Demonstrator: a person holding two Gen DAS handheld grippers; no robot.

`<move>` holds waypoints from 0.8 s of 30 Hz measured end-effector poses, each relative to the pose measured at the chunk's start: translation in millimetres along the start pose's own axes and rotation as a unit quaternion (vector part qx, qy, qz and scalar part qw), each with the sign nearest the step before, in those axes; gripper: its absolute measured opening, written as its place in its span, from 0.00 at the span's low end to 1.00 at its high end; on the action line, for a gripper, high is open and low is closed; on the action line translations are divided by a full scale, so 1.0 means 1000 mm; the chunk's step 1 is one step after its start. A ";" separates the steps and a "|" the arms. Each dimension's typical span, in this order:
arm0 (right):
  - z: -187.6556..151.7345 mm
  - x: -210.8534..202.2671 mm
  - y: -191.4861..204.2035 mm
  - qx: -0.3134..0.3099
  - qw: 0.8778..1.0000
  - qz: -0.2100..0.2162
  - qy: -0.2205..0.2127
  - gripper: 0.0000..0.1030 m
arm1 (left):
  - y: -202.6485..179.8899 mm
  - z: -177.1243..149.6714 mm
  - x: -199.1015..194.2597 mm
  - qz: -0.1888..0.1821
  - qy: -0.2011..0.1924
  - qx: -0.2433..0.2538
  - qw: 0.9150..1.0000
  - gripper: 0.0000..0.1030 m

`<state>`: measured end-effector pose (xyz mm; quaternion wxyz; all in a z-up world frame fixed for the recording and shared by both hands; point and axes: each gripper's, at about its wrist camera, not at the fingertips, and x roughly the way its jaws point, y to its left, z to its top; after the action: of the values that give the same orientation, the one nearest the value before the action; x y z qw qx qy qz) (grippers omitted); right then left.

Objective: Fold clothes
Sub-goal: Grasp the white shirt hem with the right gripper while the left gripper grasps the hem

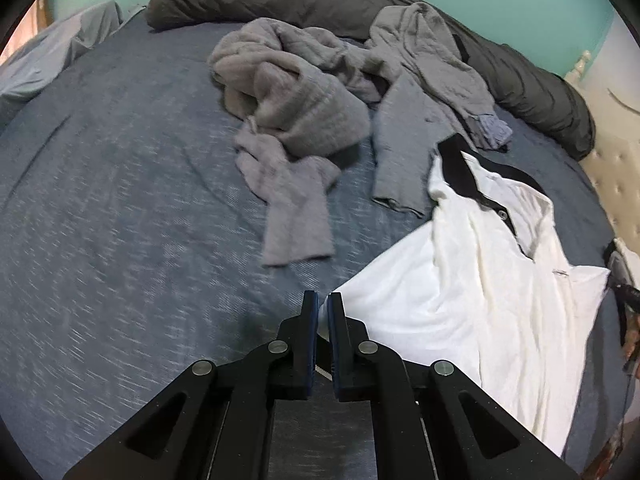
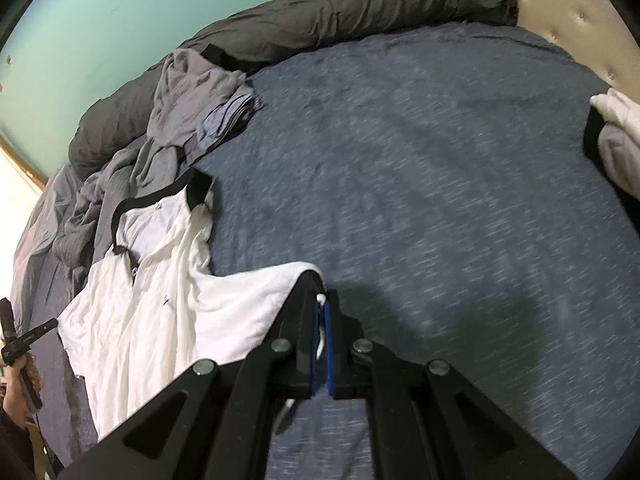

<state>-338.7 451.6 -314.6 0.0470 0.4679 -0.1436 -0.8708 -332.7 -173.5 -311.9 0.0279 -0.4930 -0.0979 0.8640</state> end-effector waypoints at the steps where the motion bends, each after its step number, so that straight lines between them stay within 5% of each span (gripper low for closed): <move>1: 0.004 -0.002 -0.004 0.001 1.000 -0.004 -0.002 0.02 | 0.003 0.003 -0.001 0.005 0.000 -0.001 1.000 0.05; 24: 0.026 0.001 -0.065 0.052 0.996 -0.079 0.000 0.02 | 0.059 0.030 0.011 0.056 0.022 -0.036 0.998 0.01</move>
<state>-357.0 518.9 -321.1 -0.0461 0.4793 -0.1512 -0.8633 -361.4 -233.7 -317.4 -0.0358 -0.5171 -0.1003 0.8493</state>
